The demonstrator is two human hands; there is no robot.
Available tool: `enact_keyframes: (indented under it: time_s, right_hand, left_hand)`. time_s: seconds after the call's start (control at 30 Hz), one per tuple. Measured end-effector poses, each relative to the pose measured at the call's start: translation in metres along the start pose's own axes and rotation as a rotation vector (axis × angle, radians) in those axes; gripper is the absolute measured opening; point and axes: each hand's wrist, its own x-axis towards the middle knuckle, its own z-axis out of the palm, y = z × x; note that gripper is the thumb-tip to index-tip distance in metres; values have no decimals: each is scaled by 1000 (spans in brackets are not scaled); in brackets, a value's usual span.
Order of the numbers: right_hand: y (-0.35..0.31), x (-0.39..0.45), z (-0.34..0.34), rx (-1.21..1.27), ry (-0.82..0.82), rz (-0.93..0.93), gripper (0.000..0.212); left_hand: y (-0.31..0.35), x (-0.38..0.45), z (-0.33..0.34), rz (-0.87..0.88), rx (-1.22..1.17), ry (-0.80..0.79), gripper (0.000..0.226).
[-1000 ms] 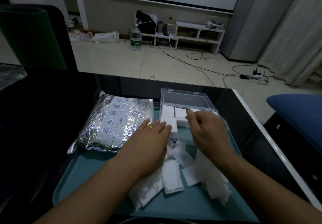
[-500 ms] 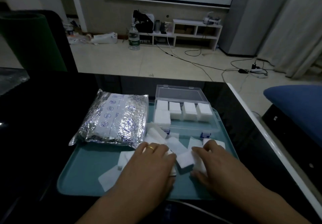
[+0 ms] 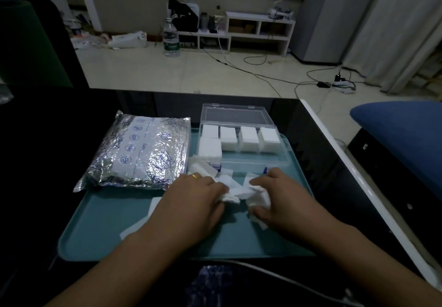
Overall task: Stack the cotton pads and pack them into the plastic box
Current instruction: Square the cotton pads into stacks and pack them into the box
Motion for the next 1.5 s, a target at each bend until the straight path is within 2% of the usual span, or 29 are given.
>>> enact_keyframes:
  time_s: [0.13, 0.27, 0.4, 0.47, 0.57, 0.67, 0.8, 0.83, 0.9, 0.97, 1.03, 1.13, 1.2, 1.33, 1.5]
  right_hand:
    - [-1, 1, 2, -1, -8, 52, 65]
    - [1, 2, 3, 96, -14, 123, 70]
    - [5, 6, -4, 326, -45, 191, 53]
    - [10, 8, -17, 478, 21, 216, 45]
    - [21, 5, -39, 562, 89, 246, 43]
    - [24, -2, -50, 662, 64, 268, 34]
    - [12, -5, -46, 858, 70, 236, 11]
    - [7, -6, -42, 938, 68, 211, 8]
    - [-5, -6, -35, 1085, 48, 150, 7]
    - [-17, -7, -30, 1134, 29, 110, 8]
    - [-26, -7, -26, 1124, 51, 104, 7]
    - [-27, -4, -20, 875, 222, 64, 8]
    - [-24, -3, -18, 780, 281, 29, 13]
    - [-19, -4, -26, 829, 253, -34, 10]
    - [-11, -4, -37, 1036, 180, 19, 8]
  left_hand:
    - [7, -1, 12, 34, -56, -11, 36]
    - [6, -2, 17, 57, -42, 13, 35]
    - [5, -5, 14, 84, -39, 8, 36]
    - [10, -9, 12, 78, -56, 4, 45]
    - [23, -11, 6, -19, -196, 67, 58]
    - [34, -6, -7, -204, -433, 135, 56]
    - [44, 5, -23, -562, -974, 184, 14]
    - [47, 8, -25, -689, -1176, 145, 15]
    - [51, 12, -31, -925, -1619, -31, 33]
    - [55, 10, -36, -960, -1882, -236, 51]
    - [56, 7, -35, -893, -1932, -315, 57]
    - [53, 6, -31, -888, -1902, -255, 57]
    - [49, 6, -30, -911, -1856, -215, 57]
    - [46, 6, -35, -957, -1849, -147, 47]
    - [42, 7, -35, -927, -1903, -121, 41]
